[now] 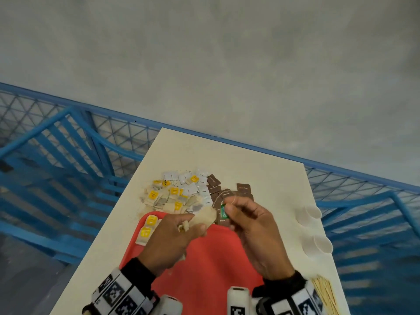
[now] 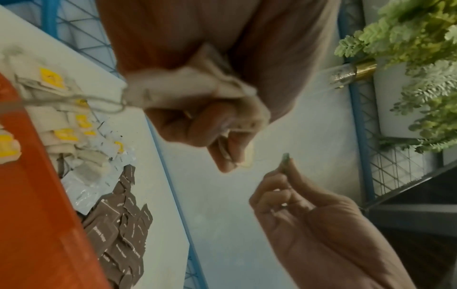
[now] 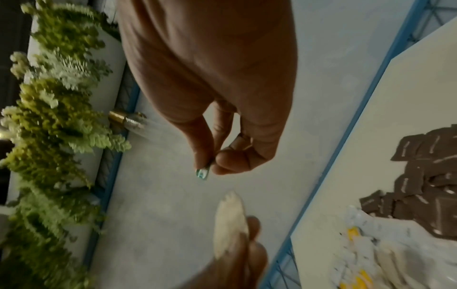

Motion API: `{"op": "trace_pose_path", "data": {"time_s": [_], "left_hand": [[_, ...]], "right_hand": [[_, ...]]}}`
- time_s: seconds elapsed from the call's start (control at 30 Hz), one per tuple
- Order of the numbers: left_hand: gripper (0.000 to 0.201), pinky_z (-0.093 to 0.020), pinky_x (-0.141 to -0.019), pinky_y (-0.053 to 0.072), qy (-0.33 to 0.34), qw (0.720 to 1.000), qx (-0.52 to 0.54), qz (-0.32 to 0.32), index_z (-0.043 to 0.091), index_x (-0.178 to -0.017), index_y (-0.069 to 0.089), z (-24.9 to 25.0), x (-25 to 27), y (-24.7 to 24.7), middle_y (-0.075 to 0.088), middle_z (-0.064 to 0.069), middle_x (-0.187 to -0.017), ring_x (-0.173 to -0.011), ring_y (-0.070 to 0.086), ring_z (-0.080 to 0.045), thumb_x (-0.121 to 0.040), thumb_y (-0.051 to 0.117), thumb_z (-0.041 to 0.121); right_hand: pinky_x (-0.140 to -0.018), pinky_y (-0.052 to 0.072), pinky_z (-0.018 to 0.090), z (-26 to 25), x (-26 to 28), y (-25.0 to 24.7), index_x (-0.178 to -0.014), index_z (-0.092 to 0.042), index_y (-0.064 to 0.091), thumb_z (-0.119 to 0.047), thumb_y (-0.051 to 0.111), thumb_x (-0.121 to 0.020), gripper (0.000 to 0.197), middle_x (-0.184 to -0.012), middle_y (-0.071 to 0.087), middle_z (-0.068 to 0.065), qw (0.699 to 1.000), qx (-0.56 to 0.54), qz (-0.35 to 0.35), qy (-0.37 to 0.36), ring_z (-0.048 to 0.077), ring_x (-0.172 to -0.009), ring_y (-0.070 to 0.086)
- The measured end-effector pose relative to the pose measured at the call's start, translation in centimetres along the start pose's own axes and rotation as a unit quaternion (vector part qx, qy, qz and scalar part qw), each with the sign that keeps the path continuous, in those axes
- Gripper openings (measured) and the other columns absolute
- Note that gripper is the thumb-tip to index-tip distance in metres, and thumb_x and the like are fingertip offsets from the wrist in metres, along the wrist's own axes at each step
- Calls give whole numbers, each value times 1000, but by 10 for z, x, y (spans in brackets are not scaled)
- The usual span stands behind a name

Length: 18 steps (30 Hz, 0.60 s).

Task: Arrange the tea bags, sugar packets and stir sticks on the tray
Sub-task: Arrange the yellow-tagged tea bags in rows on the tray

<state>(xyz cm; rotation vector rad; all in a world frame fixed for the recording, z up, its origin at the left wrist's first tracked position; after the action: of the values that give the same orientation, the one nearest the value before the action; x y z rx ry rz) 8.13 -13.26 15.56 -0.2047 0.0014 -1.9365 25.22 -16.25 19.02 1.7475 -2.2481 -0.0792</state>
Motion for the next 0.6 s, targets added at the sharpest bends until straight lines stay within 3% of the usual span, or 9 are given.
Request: {"op": "trace_pose_path", "data": {"time_s": [0.07, 0.13, 0.23, 0.3, 0.37, 0.47, 0.53, 0.6], "left_hand": [[15, -16, -40, 35, -5, 999, 25, 33, 7, -80, 75, -9, 1, -7, 52, 11, -46, -36, 41, 0, -86, 75, 20], [8, -21, -38, 35, -18, 997, 44, 56, 8, -87, 76, -19, 5, -13, 48, 9, -49, -37, 38, -6, -86, 76, 16], [7, -23, -39, 35, -21, 998, 45, 42, 16, -91, 78, -27, 11, -19, 56, 3, -58, -39, 39, -11, -87, 74, 12], [9, -23, -40, 37, -14, 999, 41, 28, 19, -93, 78, -28, 16, -22, 61, 6, -62, -40, 42, -8, -87, 75, 13], [4, -23, -41, 38, -15, 999, 32, 30, 17, -88, 77, -30, 19, -29, 57, 9, -58, -40, 43, -5, -87, 75, 22], [35, -22, -41, 36, -2, 999, 10, 52, 8, -75, 69, -36, 22, -40, 46, 7, -48, -37, 41, -8, -92, 67, 39], [36, -21, -41, 34, -16, 997, 24, 70, 9, -68, 66, -43, 23, -46, 41, 6, -43, -34, 39, -12, -95, 64, 33], [35, -20, -41, 32, -28, 996, 35, 76, 20, -63, 68, -51, 23, -50, 44, 6, -41, -34, 38, -11, -97, 62, 24]], "right_hand": [[-62, 44, 26, 18, 2, 8, -92, -10, 76, -5, 72, -85, 9, -78, 68, 5, 998, 54, 1, 12, 12, -67, 54], [-58, 43, 23, 32, 3, 18, -91, -9, 76, -6, 74, -84, 8, -74, 68, 5, 996, 81, -1, 20, 11, -66, 55], [-54, 43, 17, 47, 0, 33, -89, -4, 74, -3, 74, -83, 6, -67, 67, 4, 995, 97, -9, 30, 7, -59, 56], [-53, 43, 14, 54, -5, 40, -87, -1, 73, 0, 73, -83, 4, -64, 68, 1, 993, 111, -9, 24, 3, -56, 56], [-54, 44, 14, 59, -8, 48, -84, 1, 73, 0, 75, -82, 3, -65, 69, 3, 991, 130, -19, 16, 3, -56, 58], [-62, 51, 21, 66, -11, 57, -85, 2, 73, -1, 77, -80, 7, -74, 72, 16, 990, 139, -28, 12, 12, -64, 63], [-67, 53, 27, 73, -12, 61, -89, -3, 72, -6, 79, -79, 12, -80, 72, 19, 989, 142, -24, 17, 15, -68, 64], [-65, 50, 23, 83, -11, 61, -95, -11, 72, -14, 81, -80, 18, -79, 71, 13, 987, 152, -23, 35, 11, -69, 62]]}}
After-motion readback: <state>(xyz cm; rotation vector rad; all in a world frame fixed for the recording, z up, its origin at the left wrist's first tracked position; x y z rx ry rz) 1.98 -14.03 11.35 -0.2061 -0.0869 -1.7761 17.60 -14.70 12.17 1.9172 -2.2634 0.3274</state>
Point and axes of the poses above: each hand's wrist, its own x-axis away from the middle knuckle, its own y-axis out of the palm, z = x × y, the point moved 7 cm from there along -x, towards the middle knuckle
